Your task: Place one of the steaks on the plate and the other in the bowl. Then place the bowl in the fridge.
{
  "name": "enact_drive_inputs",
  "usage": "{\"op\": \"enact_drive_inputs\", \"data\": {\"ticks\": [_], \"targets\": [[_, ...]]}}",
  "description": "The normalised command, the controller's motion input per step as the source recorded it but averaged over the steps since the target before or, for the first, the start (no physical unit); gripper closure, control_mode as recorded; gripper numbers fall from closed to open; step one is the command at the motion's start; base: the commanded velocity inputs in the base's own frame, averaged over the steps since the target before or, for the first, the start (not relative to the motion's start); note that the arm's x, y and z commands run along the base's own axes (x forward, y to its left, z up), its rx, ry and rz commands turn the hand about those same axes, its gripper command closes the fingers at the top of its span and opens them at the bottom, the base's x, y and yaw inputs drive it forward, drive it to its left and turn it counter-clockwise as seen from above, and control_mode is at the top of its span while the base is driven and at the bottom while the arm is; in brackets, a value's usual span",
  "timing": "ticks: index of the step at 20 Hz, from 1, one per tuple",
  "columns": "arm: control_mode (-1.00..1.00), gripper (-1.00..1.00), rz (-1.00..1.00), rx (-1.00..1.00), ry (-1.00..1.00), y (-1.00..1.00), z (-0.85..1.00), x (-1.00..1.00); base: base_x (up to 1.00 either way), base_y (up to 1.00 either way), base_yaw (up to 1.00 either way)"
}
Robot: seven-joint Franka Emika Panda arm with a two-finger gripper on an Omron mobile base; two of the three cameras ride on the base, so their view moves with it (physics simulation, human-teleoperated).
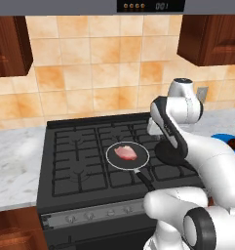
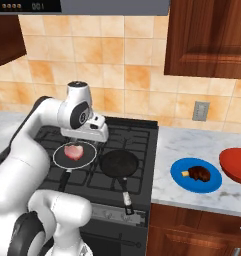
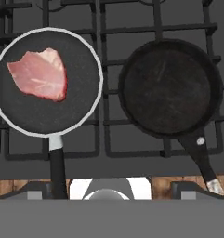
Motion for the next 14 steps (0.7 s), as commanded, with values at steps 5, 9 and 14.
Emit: {"op": "enact_drive_inputs", "data": {"ticks": [5,9,14], "targets": [[-1.0,-1.0,0.07,-0.02,0.0,1.0,-0.25,0.24,0.0,0.0,0.0],[-1.0,-1.0,0.05,0.0,0.0,0.87,-0.34,0.21,0.0,0.0,0.0],[-1.0,-1.0,0.0,0.0,-0.05,0.13,-0.36,0.04,0.0,0.0,0.0]]}}
